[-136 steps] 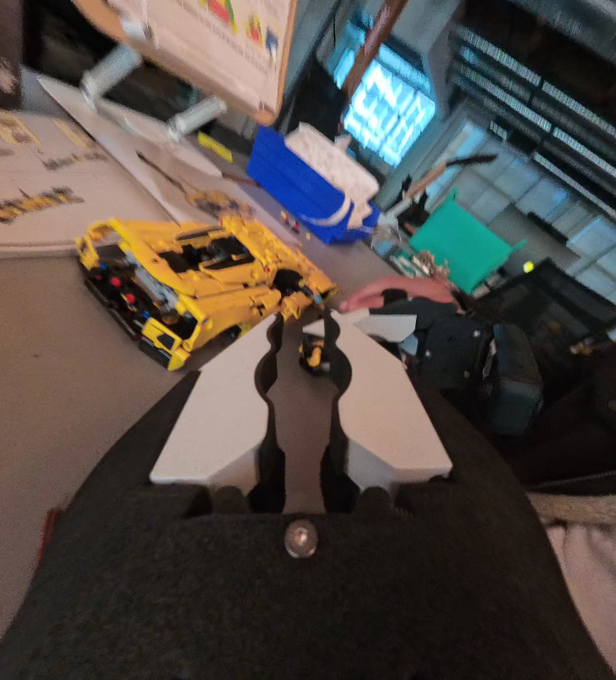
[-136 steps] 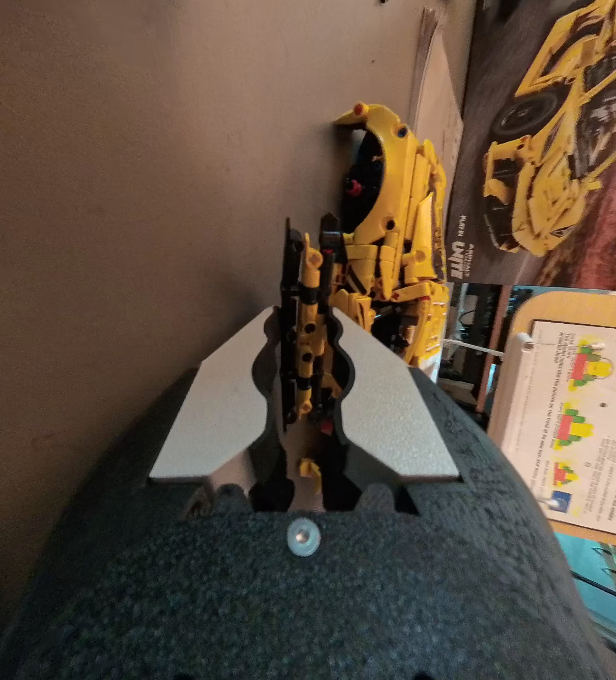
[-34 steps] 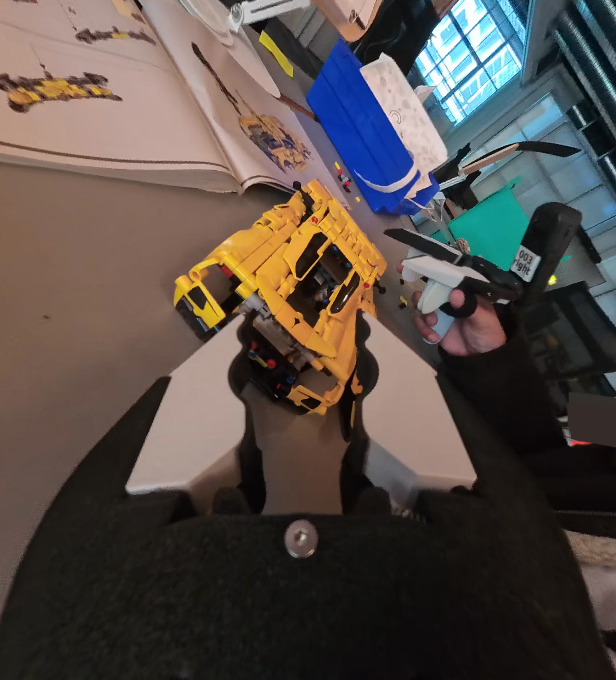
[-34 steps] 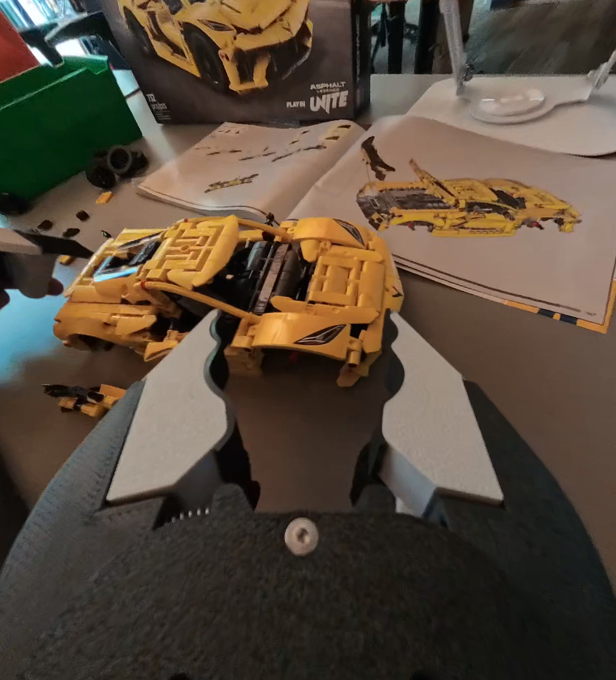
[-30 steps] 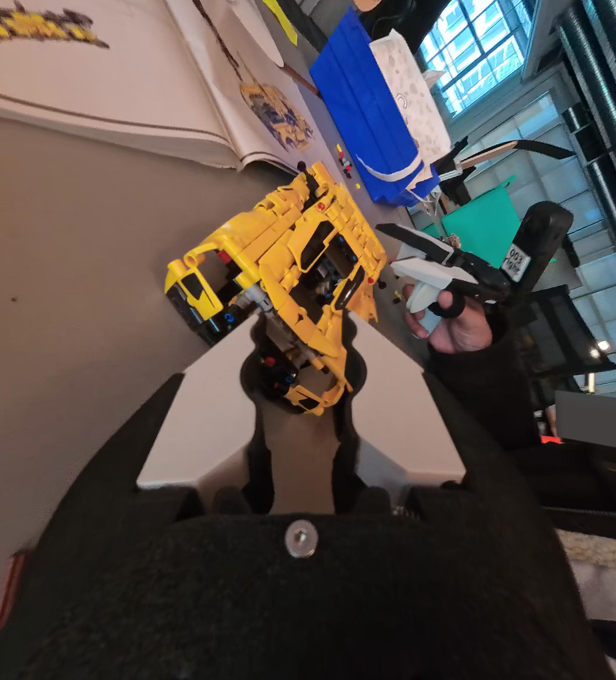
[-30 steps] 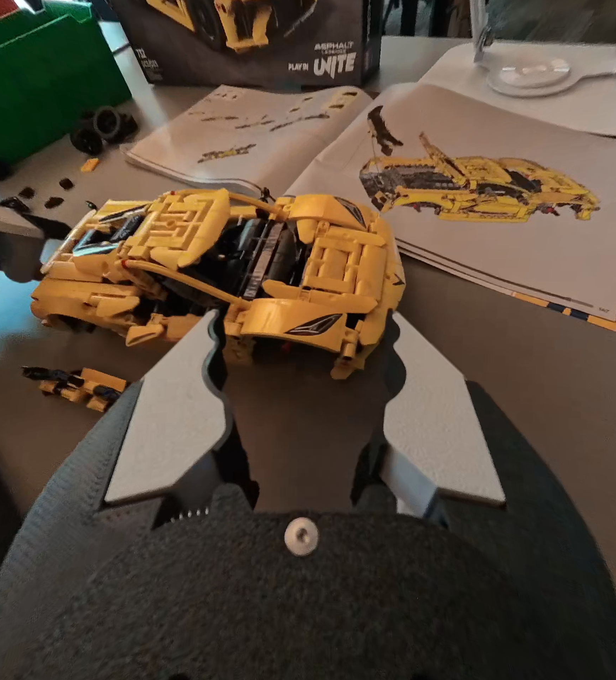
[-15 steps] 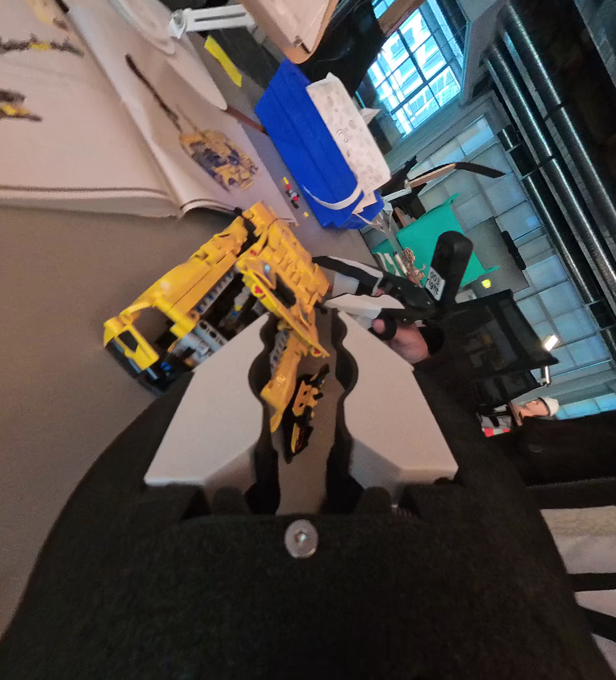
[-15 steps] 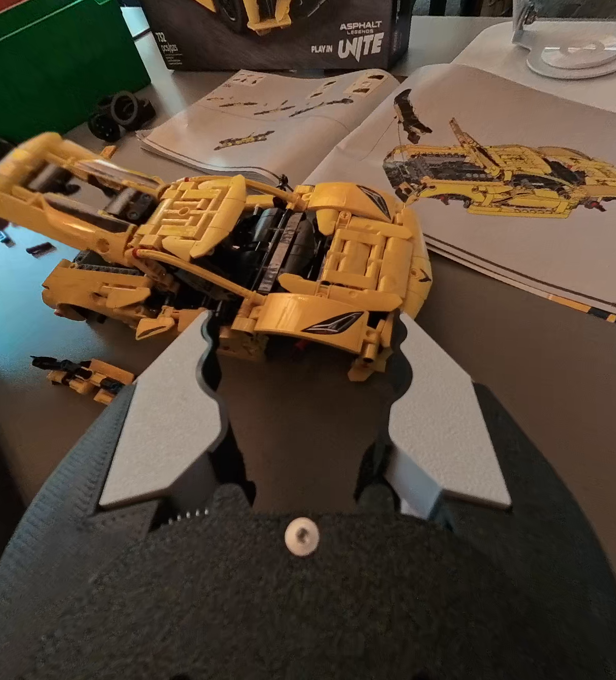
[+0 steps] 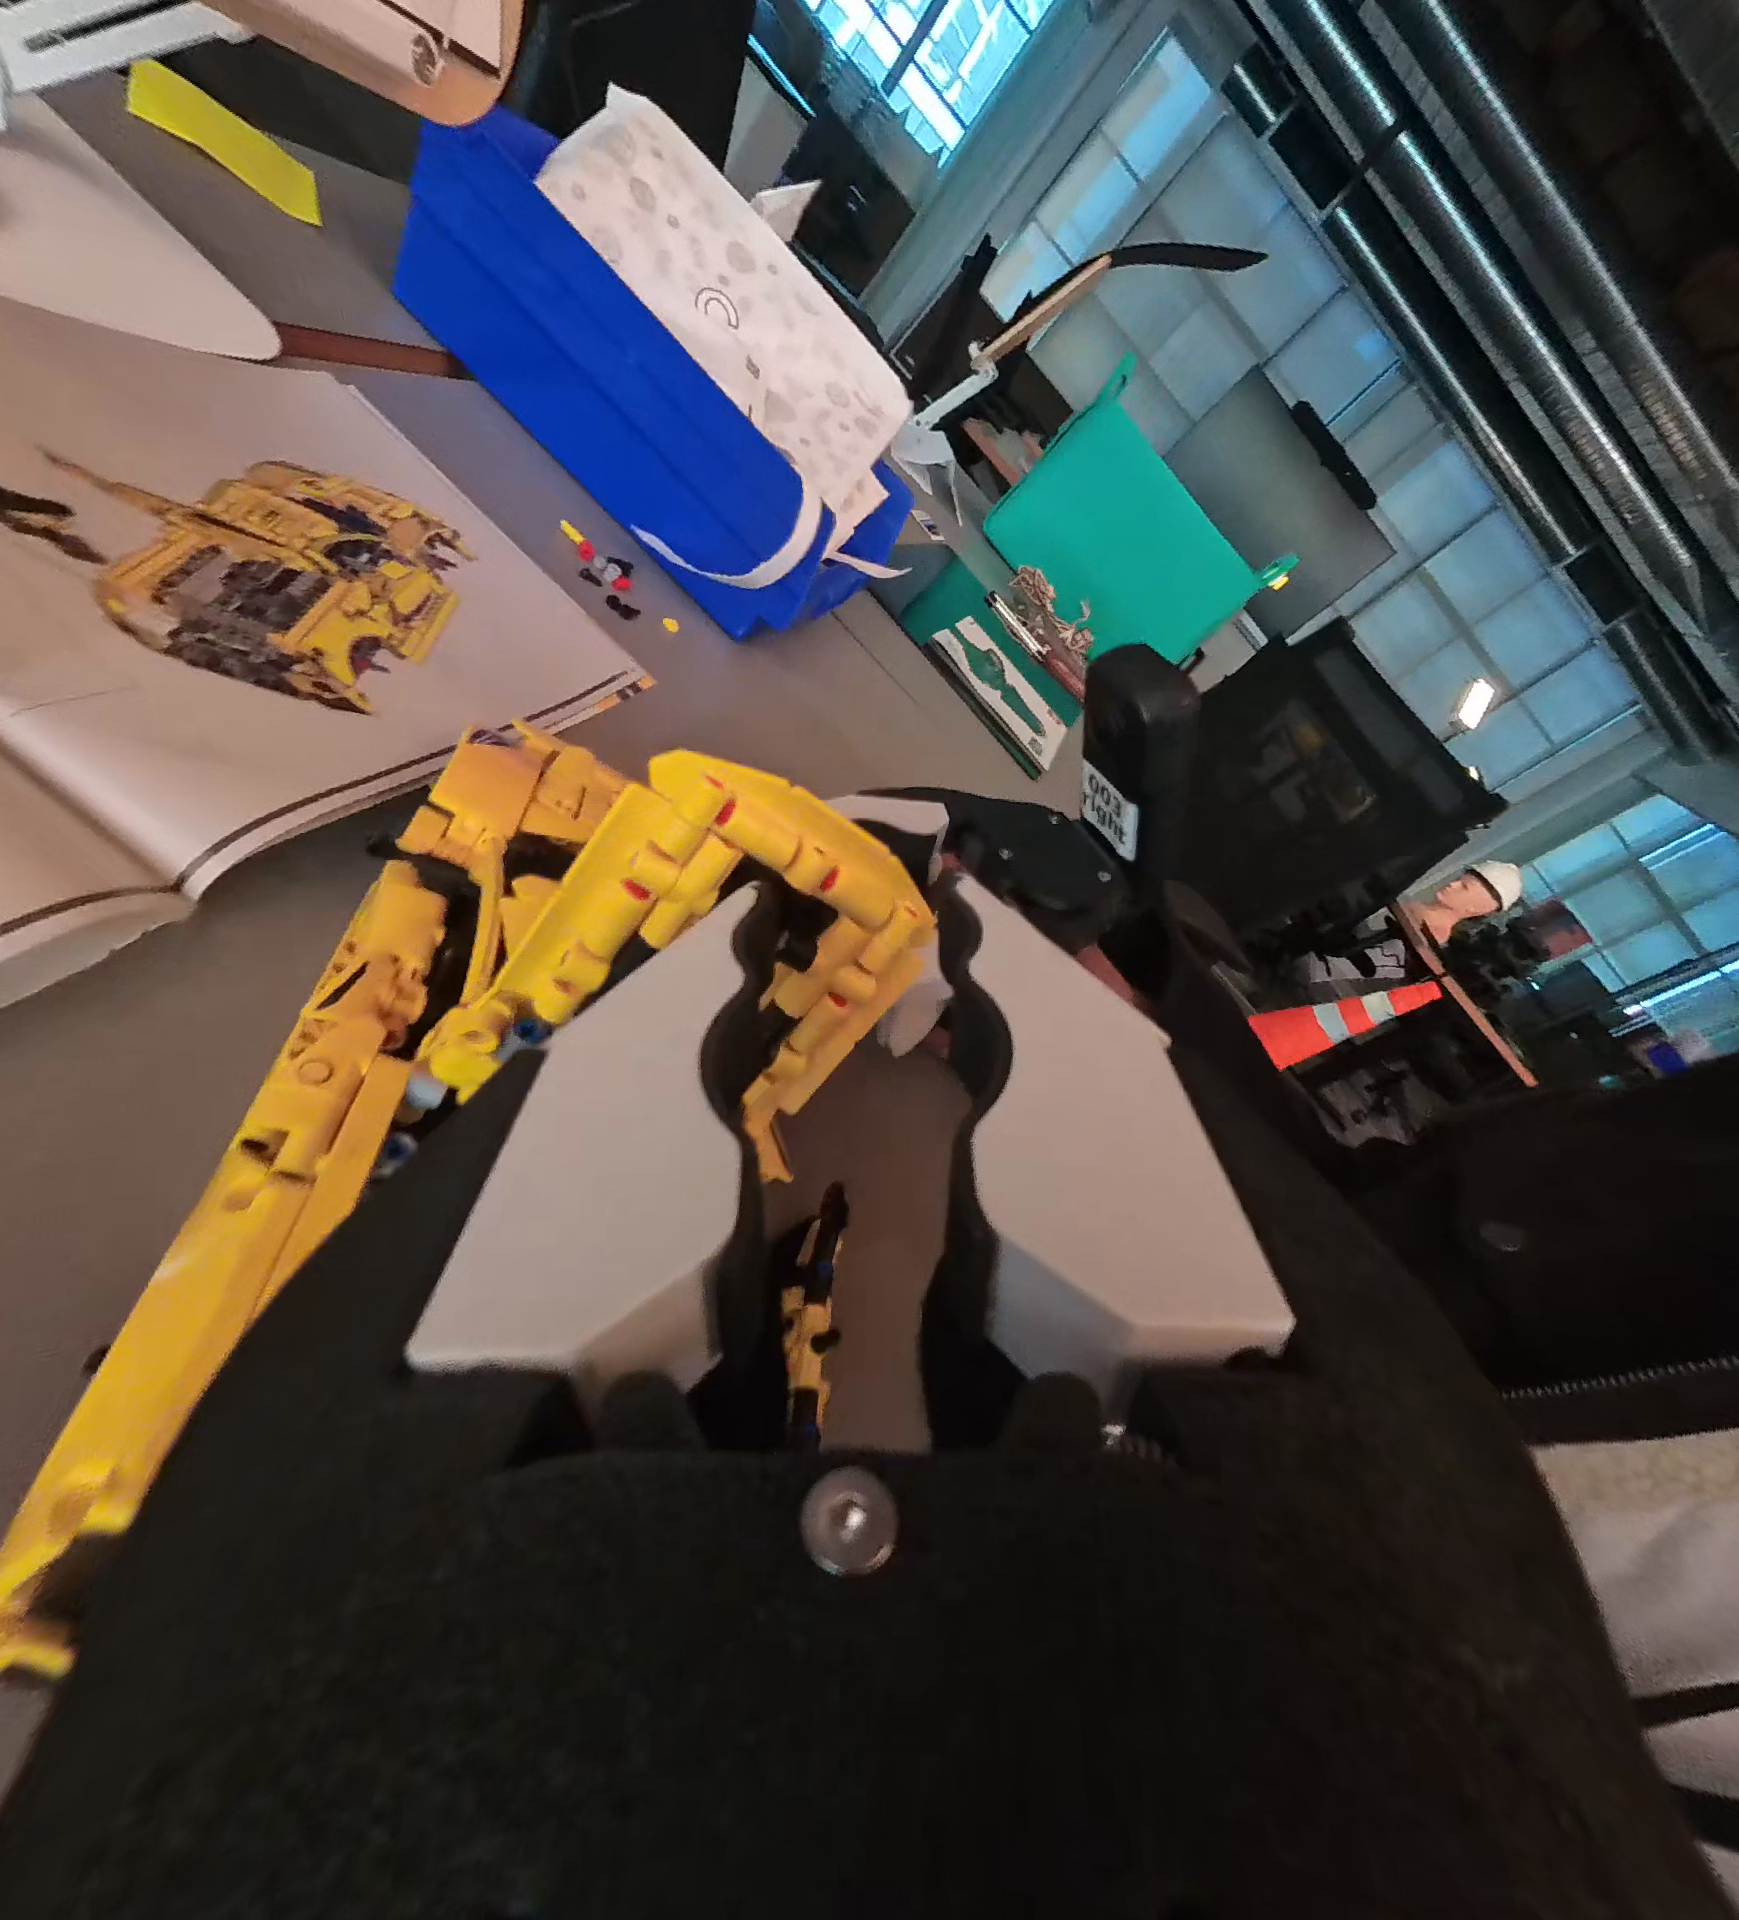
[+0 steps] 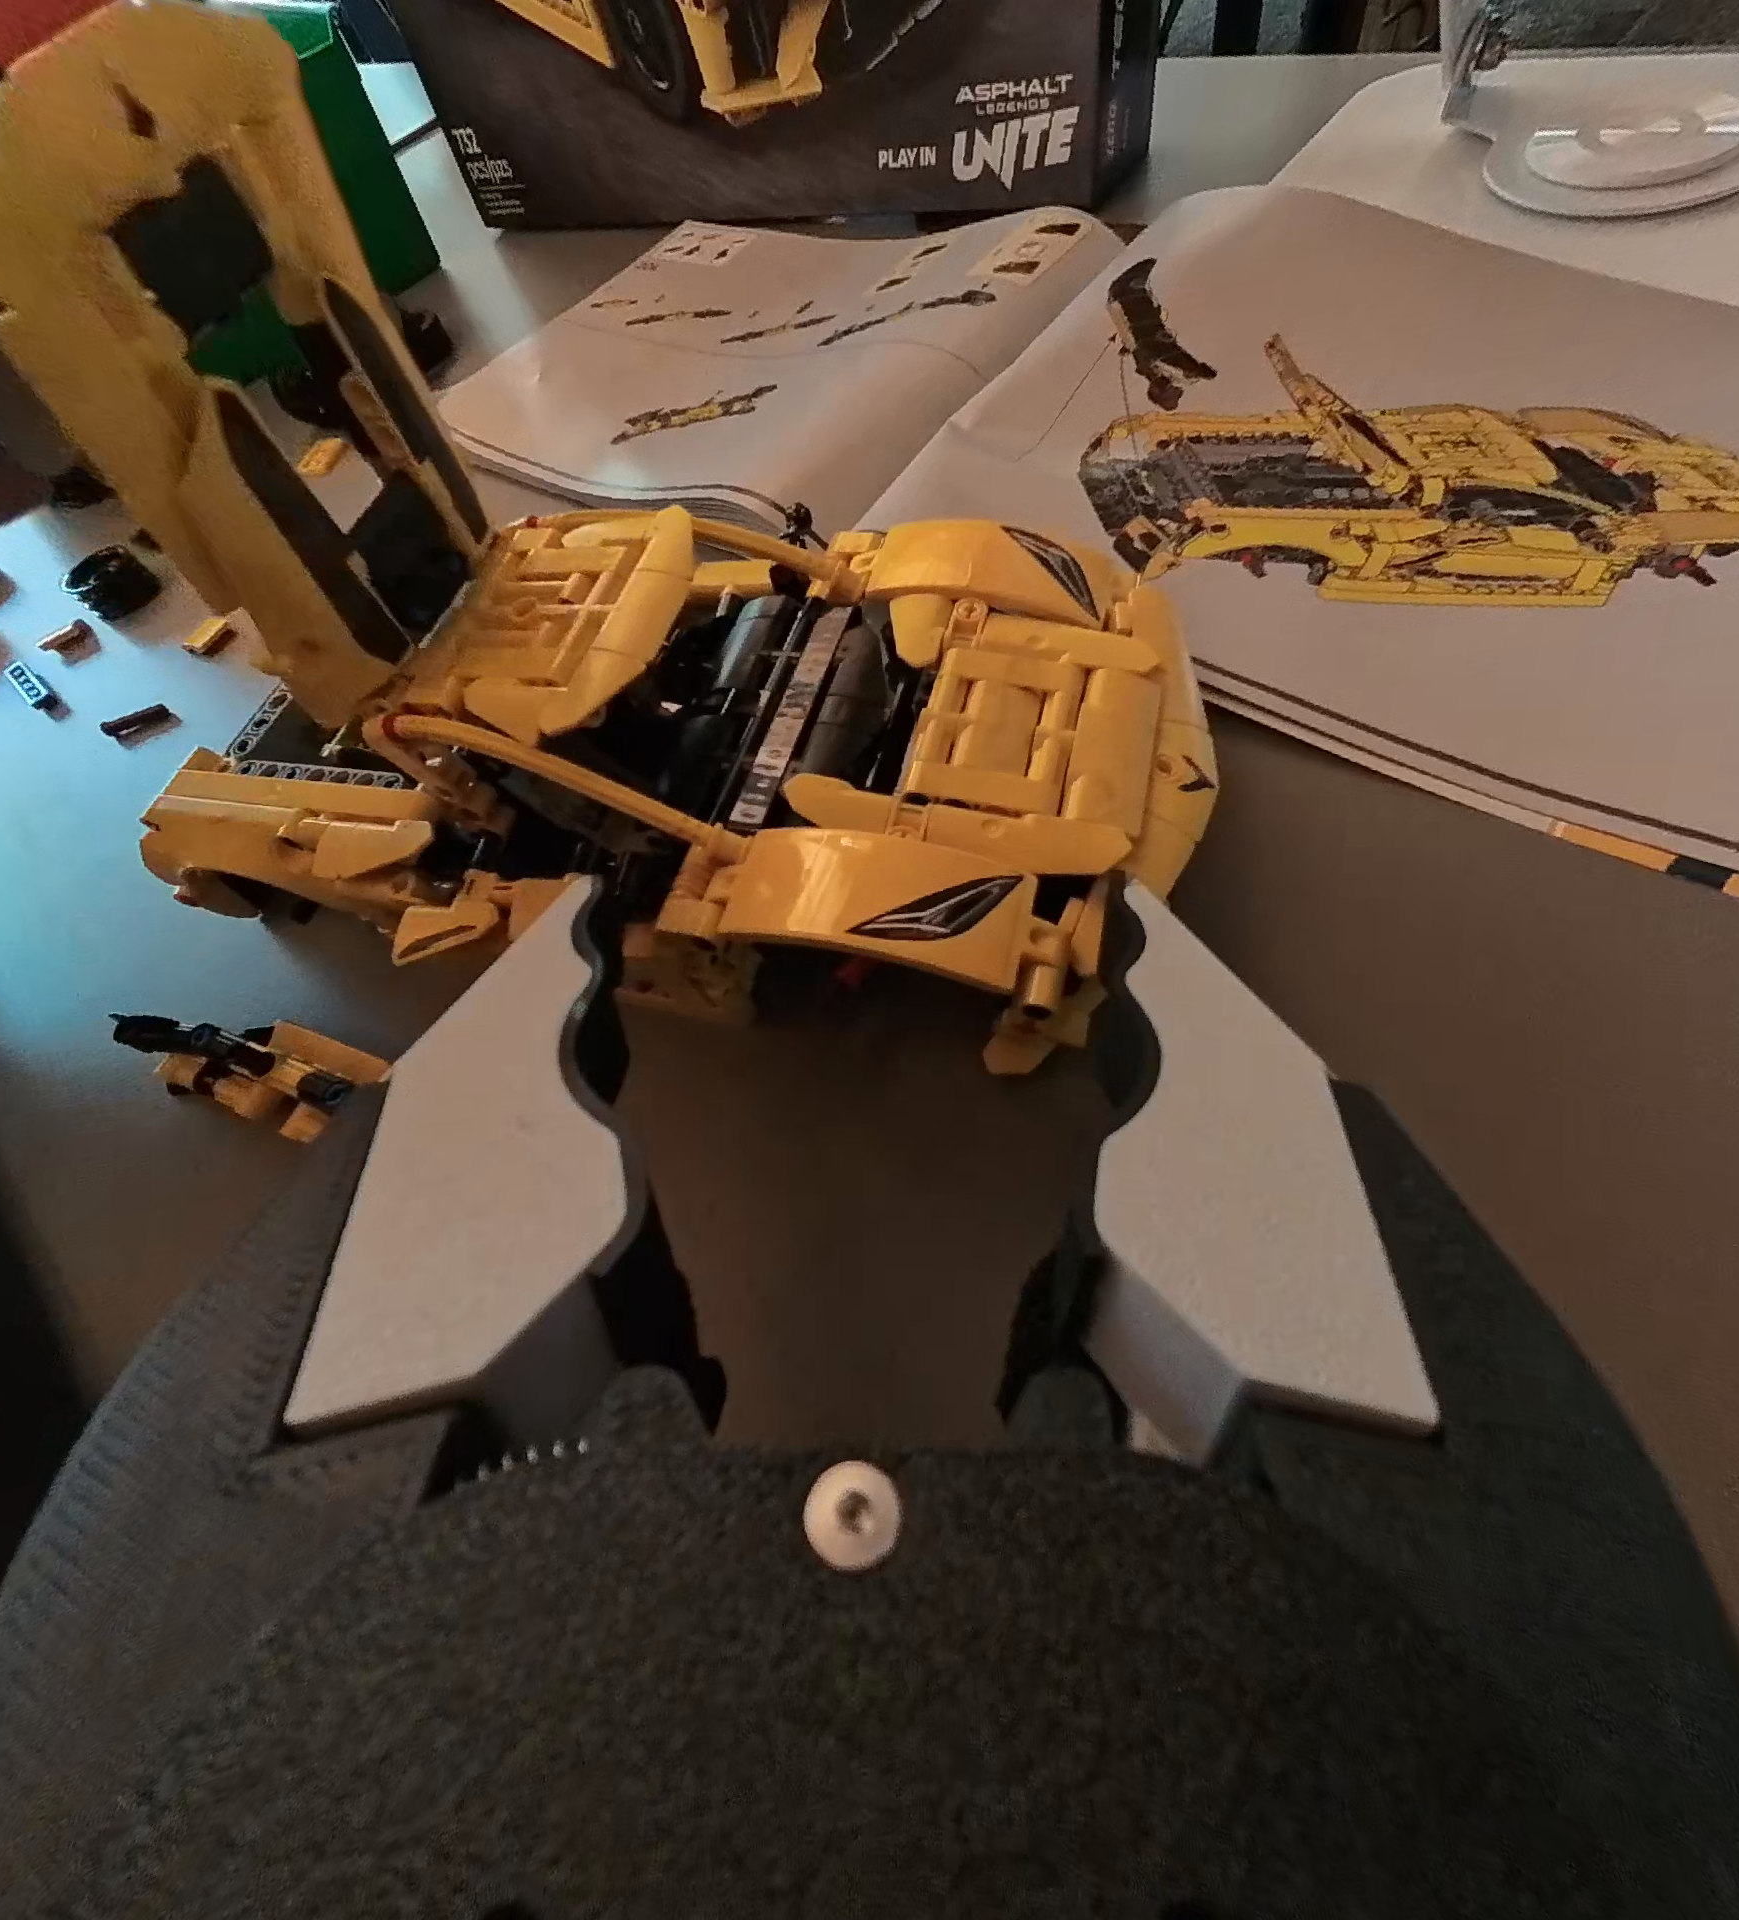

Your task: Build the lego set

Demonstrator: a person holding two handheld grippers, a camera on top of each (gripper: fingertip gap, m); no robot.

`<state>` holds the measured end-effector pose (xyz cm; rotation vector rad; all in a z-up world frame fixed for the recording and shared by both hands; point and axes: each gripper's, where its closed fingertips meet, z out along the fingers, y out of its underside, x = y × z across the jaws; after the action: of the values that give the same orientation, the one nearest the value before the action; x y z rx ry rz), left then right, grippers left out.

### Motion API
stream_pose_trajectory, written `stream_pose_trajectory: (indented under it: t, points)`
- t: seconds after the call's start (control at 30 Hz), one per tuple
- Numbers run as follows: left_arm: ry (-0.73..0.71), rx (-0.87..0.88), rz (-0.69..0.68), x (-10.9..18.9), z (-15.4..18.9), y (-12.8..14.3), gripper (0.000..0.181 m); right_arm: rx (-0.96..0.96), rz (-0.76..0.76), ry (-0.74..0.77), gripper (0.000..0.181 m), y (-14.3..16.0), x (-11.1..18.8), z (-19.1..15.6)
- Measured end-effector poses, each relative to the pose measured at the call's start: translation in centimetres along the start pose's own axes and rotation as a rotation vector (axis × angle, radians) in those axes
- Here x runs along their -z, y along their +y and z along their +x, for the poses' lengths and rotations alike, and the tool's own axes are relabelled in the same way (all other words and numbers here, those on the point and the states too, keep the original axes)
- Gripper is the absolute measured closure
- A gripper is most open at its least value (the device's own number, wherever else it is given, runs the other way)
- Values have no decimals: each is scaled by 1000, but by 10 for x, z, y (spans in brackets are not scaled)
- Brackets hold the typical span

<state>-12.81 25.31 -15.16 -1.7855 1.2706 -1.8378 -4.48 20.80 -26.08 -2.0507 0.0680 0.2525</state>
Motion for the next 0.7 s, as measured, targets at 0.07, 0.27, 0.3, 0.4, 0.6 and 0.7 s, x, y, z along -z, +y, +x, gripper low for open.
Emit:
stream_pose_trajectory:
  t: [0.07, 0.27, 0.3, 0.4, 0.6, 0.7]
  points:
    - [9, 7, 3, -6, 0, -1, 151, 2, 0, 1, 89, 0, 0, 0]
    - [44, 32, 3, -19, -2, -3, 151, 20, -2, 9, 89, 1, -1, 0]
    - [51, 34, 1, -21, -2, -3, 151, 21, -1, 9, 89, 1, -1, 0]
    - [72, 37, -1, -24, -3, -6, 151, 16, 1, 7, 89, 1, 0, 0]
    - [145, 45, 38, -12, 9, -12, 147, 17, 0, 10, 90, 1, 0, 1]
    - [155, 14, 128, 19, 17, -23, 147, 12, 9, 18, 93, -1, 3, 3]
